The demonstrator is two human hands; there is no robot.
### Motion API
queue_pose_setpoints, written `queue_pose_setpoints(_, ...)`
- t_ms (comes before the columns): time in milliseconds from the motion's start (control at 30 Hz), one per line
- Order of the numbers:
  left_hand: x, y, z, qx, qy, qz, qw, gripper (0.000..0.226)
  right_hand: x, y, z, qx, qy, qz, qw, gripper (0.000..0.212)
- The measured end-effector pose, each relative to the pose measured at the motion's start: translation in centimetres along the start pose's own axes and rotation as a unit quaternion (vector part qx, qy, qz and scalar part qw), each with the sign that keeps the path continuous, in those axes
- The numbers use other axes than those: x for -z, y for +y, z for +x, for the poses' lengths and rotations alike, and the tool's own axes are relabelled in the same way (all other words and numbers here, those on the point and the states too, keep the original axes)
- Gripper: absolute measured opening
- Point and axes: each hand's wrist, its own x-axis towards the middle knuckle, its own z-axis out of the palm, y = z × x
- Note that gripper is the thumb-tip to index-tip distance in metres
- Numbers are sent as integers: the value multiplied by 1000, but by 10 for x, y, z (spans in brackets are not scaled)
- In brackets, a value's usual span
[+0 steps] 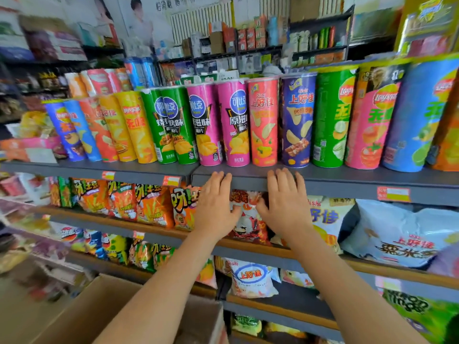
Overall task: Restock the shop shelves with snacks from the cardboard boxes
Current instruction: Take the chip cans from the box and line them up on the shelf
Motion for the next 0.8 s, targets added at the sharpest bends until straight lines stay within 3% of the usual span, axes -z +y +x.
queue_pose_setpoints(200, 24, -7, 5, -25, -74, 7, 997, 82, 12, -7, 0, -31, -45, 7, 998, 64)
queue_pose_setpoints(267, 43, -20, 10, -49, -107, -37, 992, 74, 15, -11, 5, -57, -51, -2, 997, 58)
queue_pose_setpoints(367, 74, -65, 15, -67, -97, -71, 990, 59, 17, -37, 19, -95, -36, 2, 995, 45)
queue_pose_setpoints(467, 91, -126, 14, -61, -85, -64, 992, 50, 10, -91, 36, -65, -32, 21, 997, 46)
queue_pose_setpoints(633, 93, -212, 28, -72, -83, -129, 986, 47, -6, -176, 72, -88, -97, 29, 991, 51)
queue_pose_setpoints(800, 86, -240, 50, -111, -94, -171, 974, 53, -15, -201, 101, -163, -154, -37, 974, 54)
